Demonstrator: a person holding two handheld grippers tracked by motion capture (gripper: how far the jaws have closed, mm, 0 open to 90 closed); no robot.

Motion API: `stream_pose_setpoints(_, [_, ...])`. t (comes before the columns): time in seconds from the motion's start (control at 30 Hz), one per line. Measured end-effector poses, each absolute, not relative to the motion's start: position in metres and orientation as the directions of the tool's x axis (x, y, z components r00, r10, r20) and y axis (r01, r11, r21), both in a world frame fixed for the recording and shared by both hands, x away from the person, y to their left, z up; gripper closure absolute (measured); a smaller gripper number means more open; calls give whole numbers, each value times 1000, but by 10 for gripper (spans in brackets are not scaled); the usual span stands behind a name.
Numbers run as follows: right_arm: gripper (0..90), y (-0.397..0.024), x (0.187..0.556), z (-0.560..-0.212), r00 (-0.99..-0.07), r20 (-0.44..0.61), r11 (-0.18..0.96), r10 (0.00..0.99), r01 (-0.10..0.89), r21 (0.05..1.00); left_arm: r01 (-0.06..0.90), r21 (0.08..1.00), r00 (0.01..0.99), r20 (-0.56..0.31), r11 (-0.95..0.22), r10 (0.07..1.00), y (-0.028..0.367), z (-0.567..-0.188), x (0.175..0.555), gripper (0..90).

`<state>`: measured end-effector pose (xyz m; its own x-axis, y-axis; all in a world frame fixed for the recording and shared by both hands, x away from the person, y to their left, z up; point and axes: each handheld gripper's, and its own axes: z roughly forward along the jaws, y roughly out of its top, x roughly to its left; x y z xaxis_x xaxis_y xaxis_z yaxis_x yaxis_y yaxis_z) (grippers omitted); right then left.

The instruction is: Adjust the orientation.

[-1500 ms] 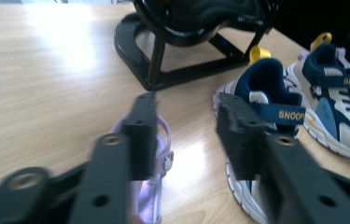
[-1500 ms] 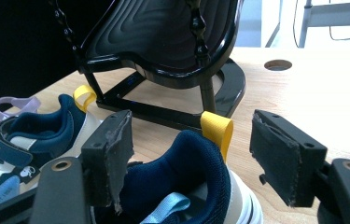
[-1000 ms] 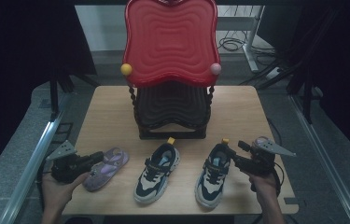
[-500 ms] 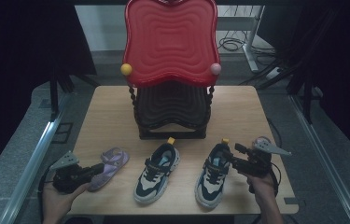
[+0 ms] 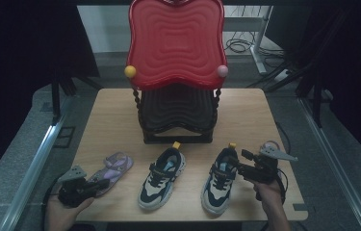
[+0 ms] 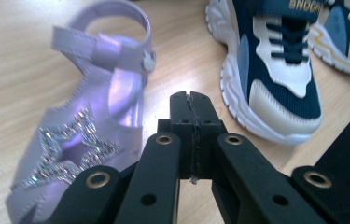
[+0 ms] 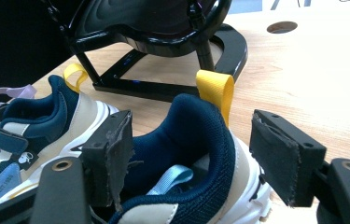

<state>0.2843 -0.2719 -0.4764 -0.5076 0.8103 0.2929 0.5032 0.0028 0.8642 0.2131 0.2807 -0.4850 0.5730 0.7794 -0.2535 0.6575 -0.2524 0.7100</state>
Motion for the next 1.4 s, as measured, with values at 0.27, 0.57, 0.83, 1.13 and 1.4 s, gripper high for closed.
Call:
stream_pose_setpoints(0.27, [302, -272, 285, -480, -491, 286, 8, 823, 514, 858, 682, 669, 570, -232, -296, 788, 275, -497, 212, 897])
stream_pose_setpoints(0.57, [303, -272, 284, -482, -490, 289, 11, 823, 521, 853, 701, 641, 558, -218, -314, 800, 274, -507, 210, 899])
stream_pose_setpoints(0.83, [303, -274, 284, -484, -483, 289, 11, 826, 527, 850, 723, 610, 533, -194, -324, 824, 272, -515, 210, 899])
stream_pose_setpoints(1.13, [304, -271, 283, -486, -489, 282, 24, 825, 531, 847, 735, 603, 515, -198, -311, 834, 277, -518, 210, 899])
stream_pose_setpoints(1.4, [305, -272, 282, -485, -485, 285, 18, 827, 528, 849, 755, 589, 479, -198, -287, 855, 283, -524, 209, 898])
